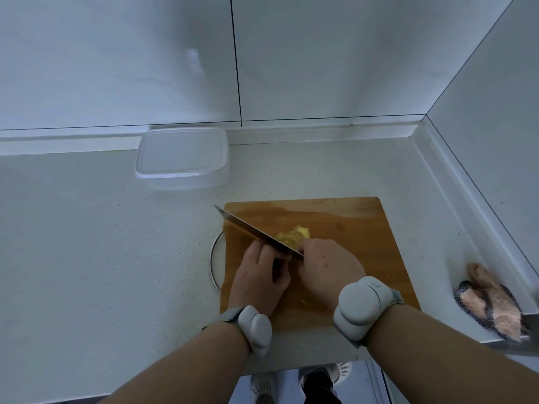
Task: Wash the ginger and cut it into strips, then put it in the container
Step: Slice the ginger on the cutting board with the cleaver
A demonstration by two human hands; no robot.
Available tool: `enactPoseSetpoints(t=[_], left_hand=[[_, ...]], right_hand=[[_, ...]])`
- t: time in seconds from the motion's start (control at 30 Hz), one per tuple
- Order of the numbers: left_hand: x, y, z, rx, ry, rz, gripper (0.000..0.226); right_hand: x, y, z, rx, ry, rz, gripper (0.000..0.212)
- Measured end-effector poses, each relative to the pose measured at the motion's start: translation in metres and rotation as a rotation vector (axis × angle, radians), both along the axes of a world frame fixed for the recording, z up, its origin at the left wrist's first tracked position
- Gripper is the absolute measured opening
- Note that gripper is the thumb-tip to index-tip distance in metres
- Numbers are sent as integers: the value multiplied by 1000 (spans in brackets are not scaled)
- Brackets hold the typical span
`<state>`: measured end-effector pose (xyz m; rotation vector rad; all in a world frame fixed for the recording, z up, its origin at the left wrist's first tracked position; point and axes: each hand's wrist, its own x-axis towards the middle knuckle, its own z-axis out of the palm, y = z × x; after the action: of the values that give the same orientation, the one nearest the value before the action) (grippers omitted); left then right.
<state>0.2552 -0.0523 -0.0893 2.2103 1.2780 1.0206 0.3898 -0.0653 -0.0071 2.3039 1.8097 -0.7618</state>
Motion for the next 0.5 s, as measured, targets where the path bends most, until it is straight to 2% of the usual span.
enactPoseSetpoints(t=[0.5], left_hand=[[-1, 0, 1, -14, -33, 3, 13]], right_hand=[[5, -4, 8, 21, 109, 7, 14]])
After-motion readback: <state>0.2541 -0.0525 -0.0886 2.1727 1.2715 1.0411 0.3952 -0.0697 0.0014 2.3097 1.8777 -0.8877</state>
